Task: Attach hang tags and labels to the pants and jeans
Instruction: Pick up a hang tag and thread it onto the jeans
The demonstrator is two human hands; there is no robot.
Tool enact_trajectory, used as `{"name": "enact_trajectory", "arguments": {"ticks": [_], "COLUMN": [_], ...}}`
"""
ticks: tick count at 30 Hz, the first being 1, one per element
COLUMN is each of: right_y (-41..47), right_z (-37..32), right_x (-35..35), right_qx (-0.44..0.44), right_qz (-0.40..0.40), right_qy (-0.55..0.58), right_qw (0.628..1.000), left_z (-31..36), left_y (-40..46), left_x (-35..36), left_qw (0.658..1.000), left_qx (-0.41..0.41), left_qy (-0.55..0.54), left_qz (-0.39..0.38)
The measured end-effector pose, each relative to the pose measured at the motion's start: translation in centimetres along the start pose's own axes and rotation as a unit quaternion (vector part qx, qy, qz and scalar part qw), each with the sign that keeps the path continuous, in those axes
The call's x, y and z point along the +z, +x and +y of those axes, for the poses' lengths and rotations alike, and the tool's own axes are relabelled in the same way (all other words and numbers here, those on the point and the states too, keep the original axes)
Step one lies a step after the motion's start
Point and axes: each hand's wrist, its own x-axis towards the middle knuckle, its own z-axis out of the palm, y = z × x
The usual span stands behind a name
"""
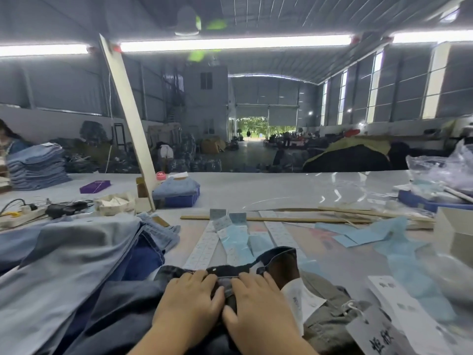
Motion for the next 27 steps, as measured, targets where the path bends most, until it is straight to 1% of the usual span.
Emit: {"name": "enact_trajectory", "arguments": {"ticks": [6,11,19,27], "right_y": [-0.9,-1.4,-1.0,-0.3], "right_z": [0.8,0.9,1.2,1.3], "right_x": [-0.3,-0.2,0.1,-0.1], "right_qx": [-0.026,-0.022,-0.022,-0.039], "right_qz": [-0.007,-0.003,-0.002,-0.002], "right_qy": [0.014,0.012,0.020,0.044], "right_qw": [1.000,1.000,1.000,0.998], "left_z": [-0.2,-0.1,-0.3,-0.5], "left_y": [-0.7,-0.9,-0.6,-0.1], "left_x": [0.0,-0.1,-0.1,-0.1], "left_qw": [0.999,0.999,0.997,0.995], "left_qx": [-0.012,-0.012,-0.007,-0.025], "left_qy": [-0.035,-0.048,-0.073,-0.098], "left_qz": [0.012,0.022,0.015,0.011]}}
